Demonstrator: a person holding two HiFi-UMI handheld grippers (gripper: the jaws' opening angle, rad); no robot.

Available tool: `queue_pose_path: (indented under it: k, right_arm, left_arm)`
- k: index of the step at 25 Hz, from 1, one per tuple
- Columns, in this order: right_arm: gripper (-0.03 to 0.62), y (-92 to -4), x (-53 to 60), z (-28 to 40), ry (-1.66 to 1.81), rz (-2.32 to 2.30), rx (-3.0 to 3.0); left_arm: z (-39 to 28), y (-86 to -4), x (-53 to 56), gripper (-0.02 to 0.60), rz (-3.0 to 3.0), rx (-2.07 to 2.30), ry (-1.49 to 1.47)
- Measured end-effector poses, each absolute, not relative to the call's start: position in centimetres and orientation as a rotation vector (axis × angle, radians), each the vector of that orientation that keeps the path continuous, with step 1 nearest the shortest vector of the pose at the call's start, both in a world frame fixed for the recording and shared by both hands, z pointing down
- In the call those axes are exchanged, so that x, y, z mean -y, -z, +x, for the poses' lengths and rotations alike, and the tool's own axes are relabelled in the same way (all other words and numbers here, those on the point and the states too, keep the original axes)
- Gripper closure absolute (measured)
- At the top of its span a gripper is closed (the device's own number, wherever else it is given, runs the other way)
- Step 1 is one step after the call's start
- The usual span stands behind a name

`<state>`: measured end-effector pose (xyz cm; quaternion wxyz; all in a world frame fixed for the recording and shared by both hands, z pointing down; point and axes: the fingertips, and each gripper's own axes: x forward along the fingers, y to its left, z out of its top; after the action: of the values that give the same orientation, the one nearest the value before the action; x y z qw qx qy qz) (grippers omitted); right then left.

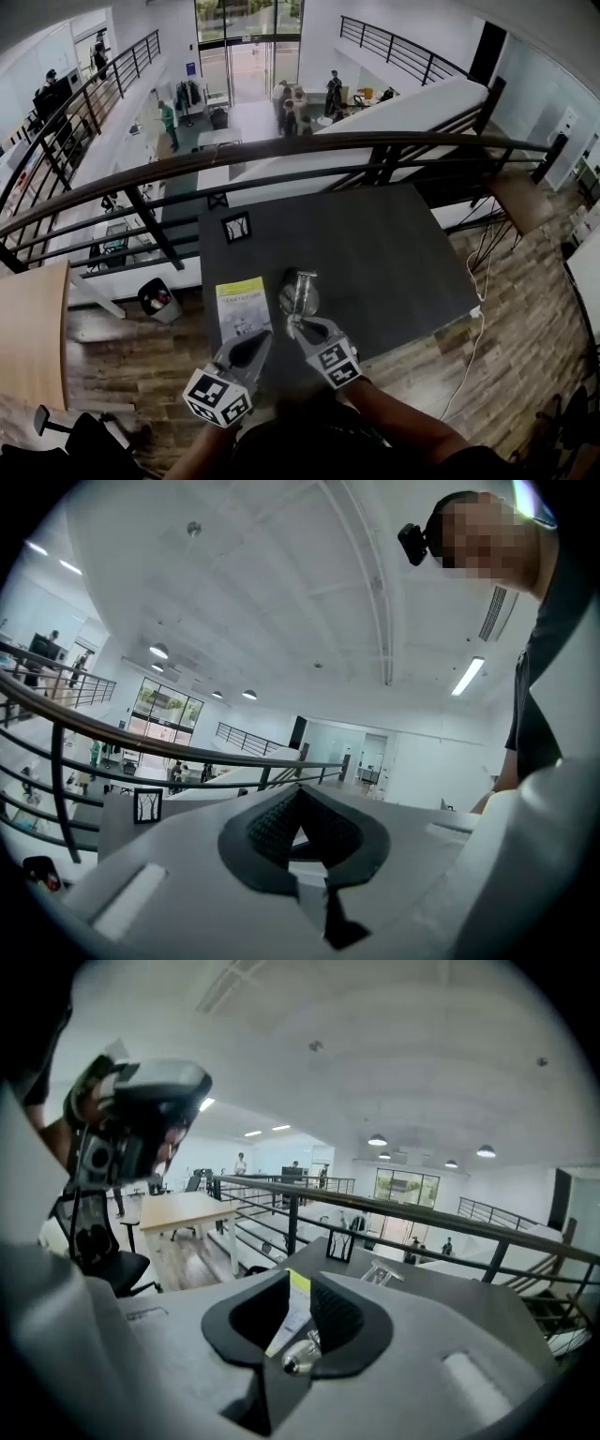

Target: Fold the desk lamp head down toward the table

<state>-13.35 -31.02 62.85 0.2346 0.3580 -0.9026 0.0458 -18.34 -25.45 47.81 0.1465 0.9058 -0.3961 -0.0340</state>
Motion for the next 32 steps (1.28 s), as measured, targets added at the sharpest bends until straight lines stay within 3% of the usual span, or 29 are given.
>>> queue_pose_path:
  k: [6,12,32]
  right_arm:
    - [0.591,-54.1,30.4,-14.5,-0.100,1.015,2.661]
    - [0.591,-48.9,28.0,-15.5,-0.051,0.976,2.789]
    - [0.591,-44.9,25.1,-12.9,-0.046,0.737,2.981]
  left_arm:
    - [-17.9,-46.3,26.0,0.580,2.672,1.113,0.132]
    - [-17.7,-46.0,25.9,0.580,2.687,1.115,0.144]
    - [-14.4,-43.5,22.9,0.580,2.657,1.328,0.236]
